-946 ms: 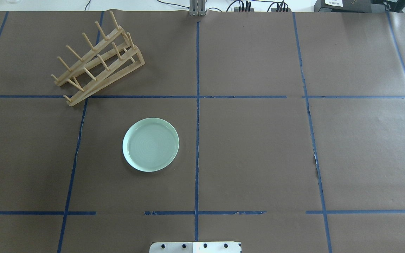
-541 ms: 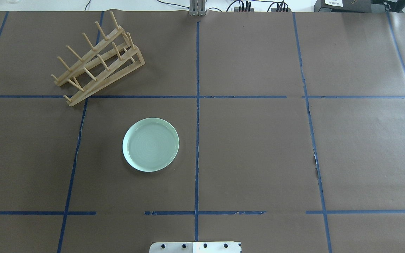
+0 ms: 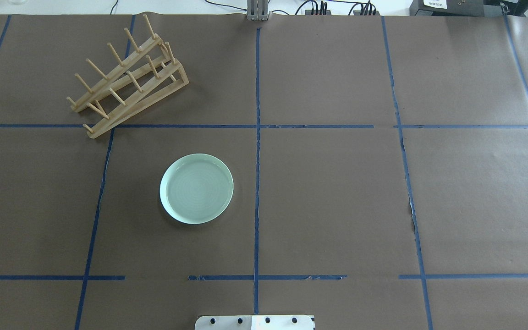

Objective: Place plate on rack

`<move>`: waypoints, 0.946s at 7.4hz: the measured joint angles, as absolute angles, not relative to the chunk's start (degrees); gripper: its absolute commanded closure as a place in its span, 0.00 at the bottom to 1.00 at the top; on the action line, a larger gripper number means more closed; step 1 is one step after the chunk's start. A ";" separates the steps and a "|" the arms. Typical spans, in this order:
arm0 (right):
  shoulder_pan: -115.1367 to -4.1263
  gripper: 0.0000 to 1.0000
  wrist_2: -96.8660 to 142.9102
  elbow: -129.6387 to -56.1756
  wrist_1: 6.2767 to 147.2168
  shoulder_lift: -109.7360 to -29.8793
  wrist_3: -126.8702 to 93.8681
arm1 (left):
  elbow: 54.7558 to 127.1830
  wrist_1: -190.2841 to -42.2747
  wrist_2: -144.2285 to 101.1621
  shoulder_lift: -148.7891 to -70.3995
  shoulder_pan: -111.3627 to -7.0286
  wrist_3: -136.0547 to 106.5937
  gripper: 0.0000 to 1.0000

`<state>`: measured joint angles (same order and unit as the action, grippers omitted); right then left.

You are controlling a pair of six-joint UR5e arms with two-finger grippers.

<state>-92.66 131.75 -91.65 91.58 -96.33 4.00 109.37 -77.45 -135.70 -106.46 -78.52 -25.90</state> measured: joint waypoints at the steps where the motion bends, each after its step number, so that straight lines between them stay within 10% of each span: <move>1: -92.65 0.00 131.75 -91.65 91.58 -96.33 4.02 | 112.68 -74.82 -135.70 -108.72 -75.62 -31.64 0.00; 7: -92.67 0.00 131.75 -91.67 91.58 -96.33 4.04 | 117.21 -71.63 -122.32 -122.32 -49.05 -62.12 0.00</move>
